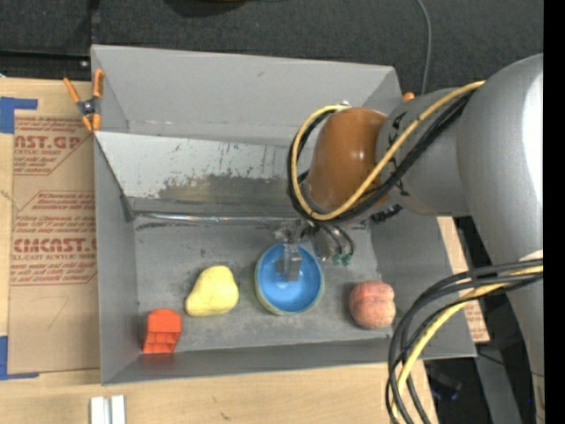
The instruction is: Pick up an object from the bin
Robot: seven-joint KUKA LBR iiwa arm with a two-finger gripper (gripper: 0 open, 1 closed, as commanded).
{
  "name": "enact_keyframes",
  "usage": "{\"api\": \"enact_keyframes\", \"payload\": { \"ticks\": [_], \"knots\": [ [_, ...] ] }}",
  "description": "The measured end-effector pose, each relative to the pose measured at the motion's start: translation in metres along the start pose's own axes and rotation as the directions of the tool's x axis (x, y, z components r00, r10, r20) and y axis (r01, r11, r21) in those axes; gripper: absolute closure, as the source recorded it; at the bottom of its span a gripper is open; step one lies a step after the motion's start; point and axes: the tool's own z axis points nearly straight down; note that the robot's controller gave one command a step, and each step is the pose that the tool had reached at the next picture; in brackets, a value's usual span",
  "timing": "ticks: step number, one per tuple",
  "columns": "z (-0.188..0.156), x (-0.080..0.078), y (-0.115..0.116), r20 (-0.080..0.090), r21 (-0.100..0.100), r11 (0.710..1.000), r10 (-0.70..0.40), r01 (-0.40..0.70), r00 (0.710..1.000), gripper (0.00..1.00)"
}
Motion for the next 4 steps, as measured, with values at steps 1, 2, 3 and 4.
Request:
{"api": "enact_keyframes", "payload": {
  "ticks": [1,2,3,4],
  "knots": [
    [-0.005,0.001,0.0,-0.003,0.0,1.0,0.0,0.0,1.0,1.0],
    [-0.016,0.002,0.0,-0.005,0.0,1.0,0.0,0.0,1.0,1.0],
    [-0.027,0.001,0.001,-0.002,0.0,1.0,-0.001,0.001,1.0,1.0],
    [-0.032,0.001,0.001,-0.001,0.0,1.0,-0.001,0.001,1.0,1.0]
  ]
}}
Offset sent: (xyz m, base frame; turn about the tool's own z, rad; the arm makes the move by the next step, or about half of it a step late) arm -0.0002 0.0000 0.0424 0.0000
